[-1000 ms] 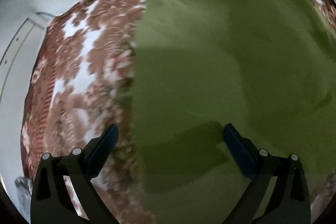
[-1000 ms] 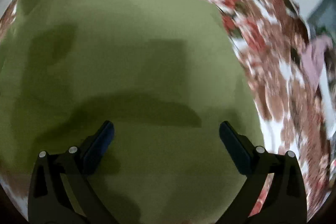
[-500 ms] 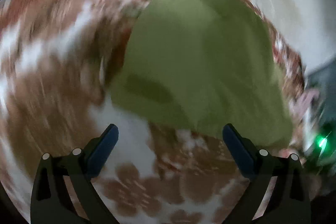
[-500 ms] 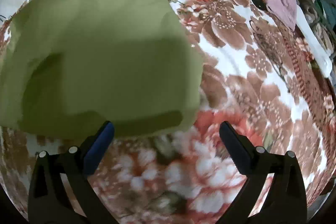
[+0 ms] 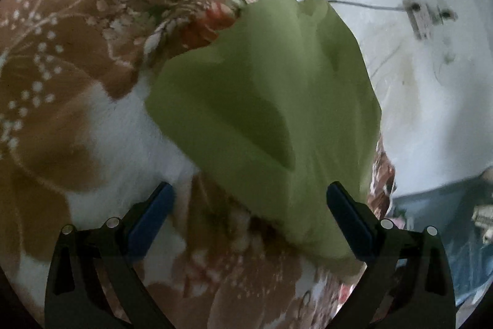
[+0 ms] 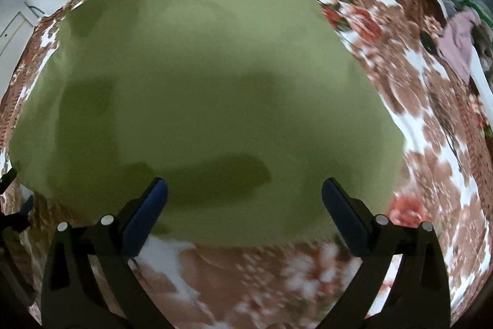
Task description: Fold large clothes
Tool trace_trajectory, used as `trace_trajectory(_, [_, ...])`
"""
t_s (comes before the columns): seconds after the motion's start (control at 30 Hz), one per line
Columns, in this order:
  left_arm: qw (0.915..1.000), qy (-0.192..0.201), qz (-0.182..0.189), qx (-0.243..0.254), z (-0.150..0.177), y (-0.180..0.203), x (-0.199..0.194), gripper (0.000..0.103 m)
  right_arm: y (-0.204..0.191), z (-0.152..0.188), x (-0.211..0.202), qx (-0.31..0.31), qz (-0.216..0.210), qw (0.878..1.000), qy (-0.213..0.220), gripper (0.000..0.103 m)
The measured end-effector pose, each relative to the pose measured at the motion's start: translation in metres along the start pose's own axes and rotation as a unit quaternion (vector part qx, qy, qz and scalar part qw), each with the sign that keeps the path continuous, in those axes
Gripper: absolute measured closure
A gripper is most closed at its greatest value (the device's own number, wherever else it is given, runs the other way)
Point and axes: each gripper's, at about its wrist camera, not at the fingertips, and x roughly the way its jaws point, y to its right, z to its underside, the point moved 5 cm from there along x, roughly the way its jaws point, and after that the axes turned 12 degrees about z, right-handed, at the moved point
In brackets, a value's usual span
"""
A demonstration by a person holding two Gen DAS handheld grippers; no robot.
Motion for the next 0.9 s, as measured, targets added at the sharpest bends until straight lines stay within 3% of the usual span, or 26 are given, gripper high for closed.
trace_trajectory(0.37, [0.9987,0.046,0.009,0.021,-0.035,0.009,0.030,0.005,-0.038,-0.026,0.016,-0.009,-0.016,1.000,-0.002,0.005])
trace_trajectory(0.63, [0.9976,0.034,0.049,0.034,-0.058,0.038,0.057,0.006,-0.041,-0.037,0.023,-0.010,-0.011,1.000,-0.001,0.005])
trace_trajectory(0.73, [0.9979,0.035,0.039,0.039,-0.056,0.032,0.060,0.006,-0.044,-0.039,0.026,-0.005,-0.011,1.000,-0.002,0.005])
trace_trajectory(0.9, [0.9989,0.031,0.027,0.022,-0.052,0.011,0.059,0.030,-0.056,-0.039,0.027,-0.001,-0.010,1.000,0.002,0.005])
